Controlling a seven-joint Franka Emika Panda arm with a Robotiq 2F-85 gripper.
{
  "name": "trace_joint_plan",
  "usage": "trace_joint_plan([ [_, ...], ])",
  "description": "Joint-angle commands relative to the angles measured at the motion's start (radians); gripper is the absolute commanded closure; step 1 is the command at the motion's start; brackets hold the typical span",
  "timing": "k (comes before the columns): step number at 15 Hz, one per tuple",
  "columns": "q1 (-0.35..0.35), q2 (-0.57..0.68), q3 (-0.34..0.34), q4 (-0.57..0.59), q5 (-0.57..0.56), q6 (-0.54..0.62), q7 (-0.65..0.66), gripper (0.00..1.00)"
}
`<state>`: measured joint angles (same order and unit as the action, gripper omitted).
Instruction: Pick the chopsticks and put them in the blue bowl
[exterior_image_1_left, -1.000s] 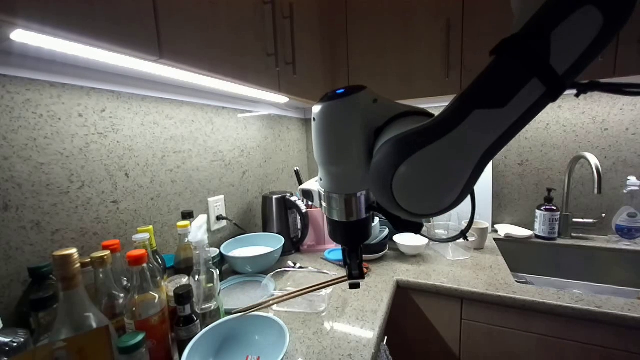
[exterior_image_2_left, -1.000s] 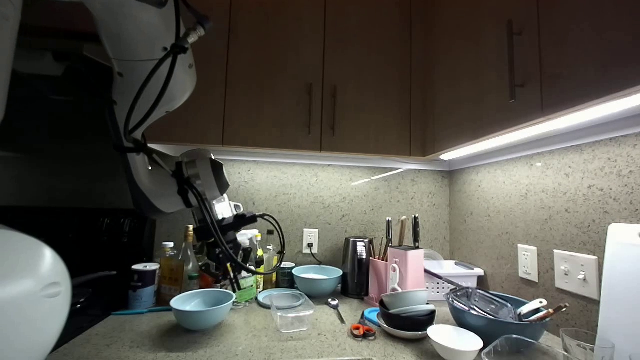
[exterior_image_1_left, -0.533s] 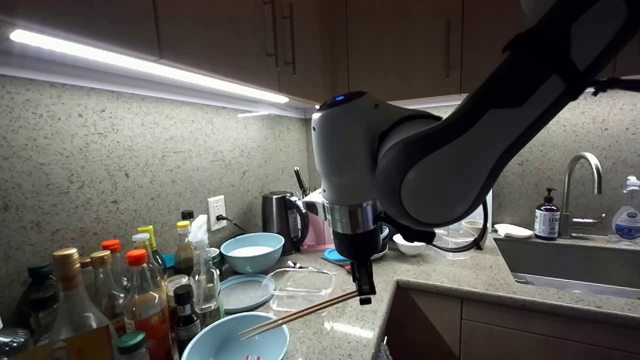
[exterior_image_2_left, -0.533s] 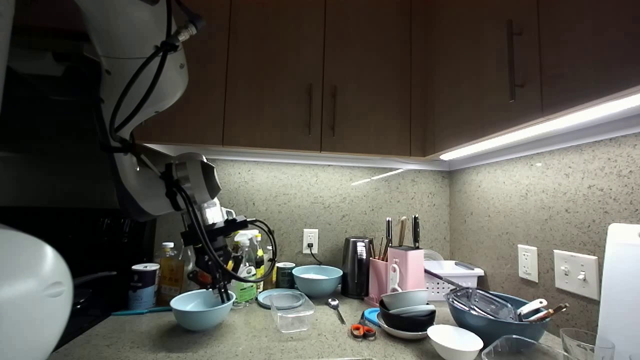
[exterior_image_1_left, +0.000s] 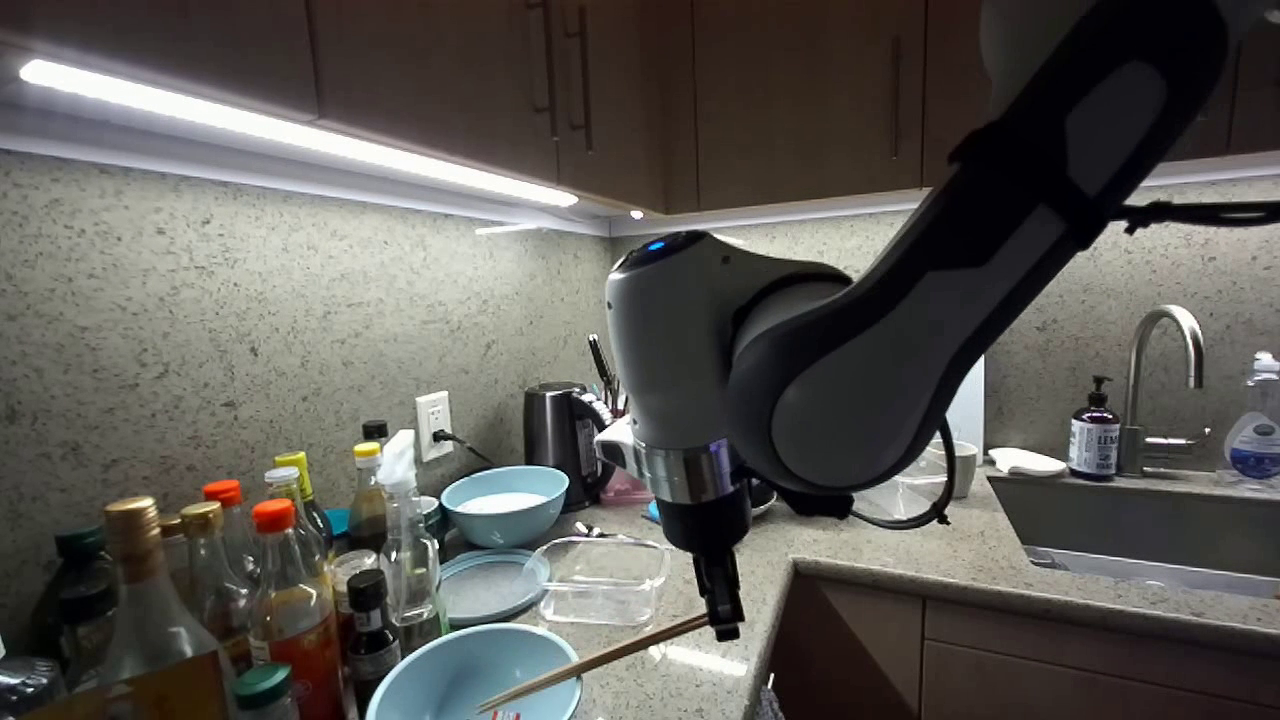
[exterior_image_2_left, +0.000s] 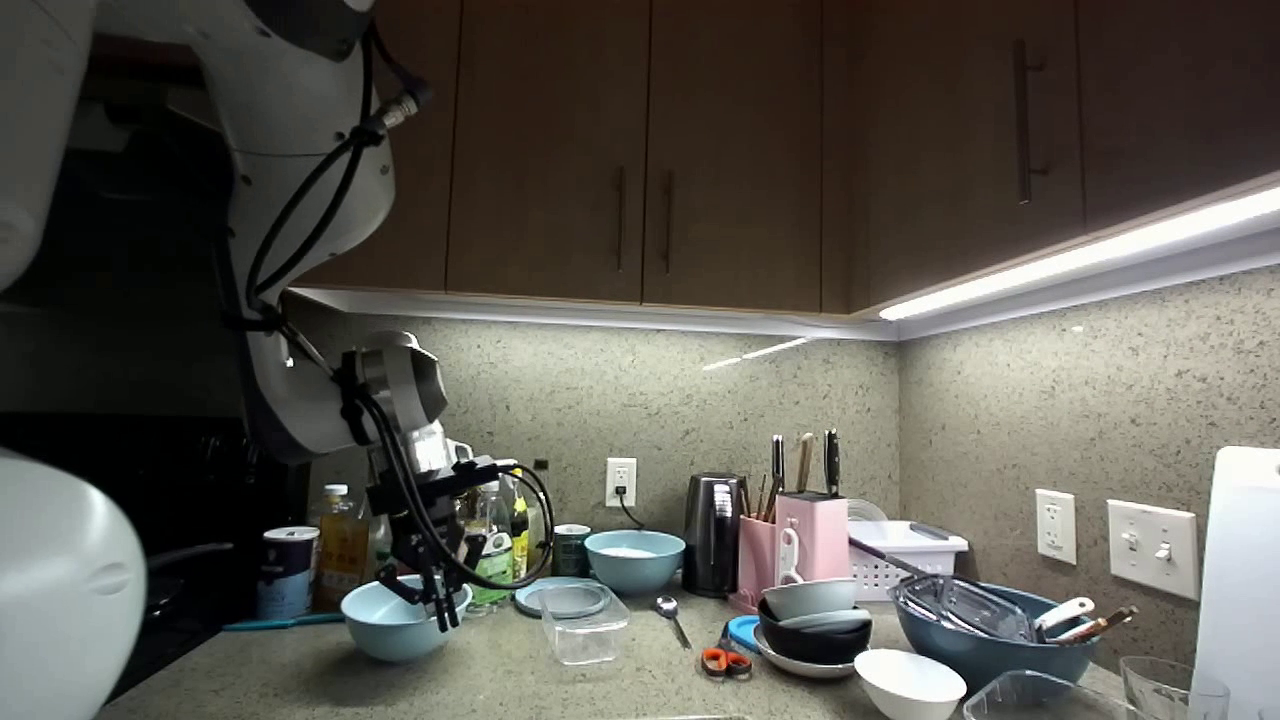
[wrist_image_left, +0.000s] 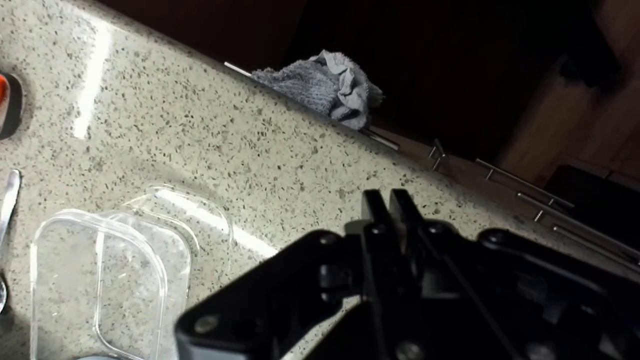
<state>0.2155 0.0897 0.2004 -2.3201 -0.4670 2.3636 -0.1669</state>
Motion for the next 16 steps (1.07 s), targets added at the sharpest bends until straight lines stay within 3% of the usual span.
trace_joint_plan([
  [1, 0.016, 0.111, -0.002, 0.086, -0.064, -0.009, 0.007, 0.94],
  [10, 0.070, 0.256, -0.029, 0.227, -0.174, -0.008, 0.031, 0.94],
  [16, 0.094, 0.195, -0.054, 0.237, -0.259, -0.039, 0.101, 0.94],
])
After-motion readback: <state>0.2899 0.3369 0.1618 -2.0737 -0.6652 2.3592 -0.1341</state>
